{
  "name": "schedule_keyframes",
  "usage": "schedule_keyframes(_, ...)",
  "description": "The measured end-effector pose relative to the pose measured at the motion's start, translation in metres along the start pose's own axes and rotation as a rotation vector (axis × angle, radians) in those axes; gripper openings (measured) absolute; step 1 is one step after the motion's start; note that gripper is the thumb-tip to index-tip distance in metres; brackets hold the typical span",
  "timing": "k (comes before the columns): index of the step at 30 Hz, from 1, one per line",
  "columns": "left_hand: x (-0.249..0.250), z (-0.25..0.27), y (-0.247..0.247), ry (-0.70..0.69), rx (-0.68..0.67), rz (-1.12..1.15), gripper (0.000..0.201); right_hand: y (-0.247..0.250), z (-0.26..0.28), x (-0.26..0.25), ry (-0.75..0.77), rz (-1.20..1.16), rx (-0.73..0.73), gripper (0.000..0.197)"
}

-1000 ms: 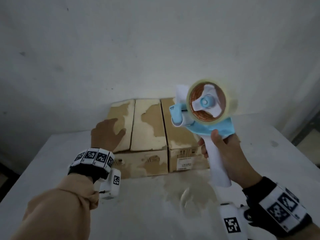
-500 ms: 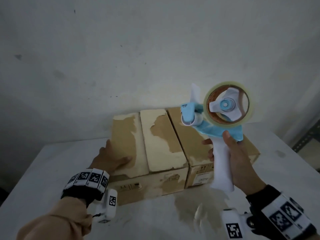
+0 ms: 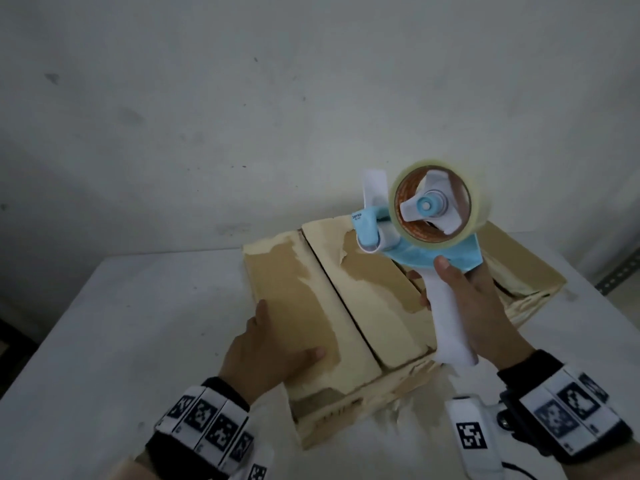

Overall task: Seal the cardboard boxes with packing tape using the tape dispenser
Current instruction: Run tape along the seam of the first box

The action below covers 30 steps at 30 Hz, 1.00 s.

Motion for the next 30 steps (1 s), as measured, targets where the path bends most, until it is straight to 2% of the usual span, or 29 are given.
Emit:
schedule_keyframes(2, 0.002, 0.007, 0.001, -0.015, -0.045, -0.081, 0.114, 0.000, 0.000, -0.006, 0.006, -0.002, -0.005, 0.027)
schedule_keyframes(4, 0.005, 0.004, 0.021, -0.043, -0.014, -0.212, 0.097, -0.001, -0.002, -0.011, 0.013, -0.017, -0.018, 0.035)
schedule_keyframes(7, 0.010, -0.022, 0.069, -0.126, 0.185, -0.342, 0.064, -0.001, -0.006, -0.015, 0.013, -0.038, -0.020, 0.052)
schedule_keyframes(9, 0.010, -0.050, 0.089, -0.200, 0.277, -0.283, 0.057, -0.003, -0.008, -0.017, 0.026, -0.042, -0.018, 0.063)
schedule_keyframes(11, 0.007, -0.084, 0.089, -0.253, 0.233, -0.199, 0.065, -0.004, -0.010, -0.018, 0.032, -0.041, -0.002, 0.060)
schedule_keyframes(13, 0.001, -0.111, 0.082, -0.233, 0.142, -0.191, 0.080, -0.006, -0.013, -0.017, 0.028, -0.050, 0.004, 0.058)
schedule_keyframes(17, -0.018, -0.136, 0.072, -0.129, 0.029, -0.286, 0.099, -0.012, -0.019, -0.021, 0.039, -0.024, 0.046, 0.079)
schedule_keyframes(20, -0.021, -0.131, 0.072, -0.134, -0.019, -0.357, 0.100, -0.020, -0.026, -0.030, 0.040, 0.014, 0.054, 0.092)
schedule_keyframes(22, -0.024, -0.119, 0.067, -0.156, -0.065, -0.315, 0.101, -0.028, -0.031, -0.033, 0.012, 0.064, 0.049, 0.102)
schedule_keyframes(24, -0.029, -0.103, 0.060, -0.170, -0.119, -0.307, 0.103, -0.037, -0.033, -0.033, -0.023, 0.071, 0.030, 0.097)
schedule_keyframes(25, -0.033, -0.096, 0.058, -0.171, -0.146, -0.324, 0.103, -0.042, -0.035, -0.031, -0.035, 0.073, 0.011, 0.084)
schedule_keyframes(27, -0.038, -0.081, 0.057, -0.159, -0.205, -0.357, 0.102, -0.056, -0.035, -0.030, -0.039, 0.077, -0.053, 0.037)
schedule_keyframes(28, -0.038, -0.075, 0.059, -0.166, -0.211, -0.369, 0.104, -0.062, -0.034, -0.029, -0.041, 0.069, -0.084, 0.024)
schedule_keyframes(30, -0.022, -0.067, 0.078, -0.244, -0.083, -0.394, 0.108, -0.074, -0.031, -0.026, -0.039, 0.037, -0.152, 0.035)
Point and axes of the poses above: each hand's wrist, its own z-axis away from the middle knuckle, its own y-axis out of the back of the hand, x = y × z, the point moved 10 cm from there along -z, towards the middle knuckle, and after that the axes turned 11 degrees about -y, right-handed, at the moved point
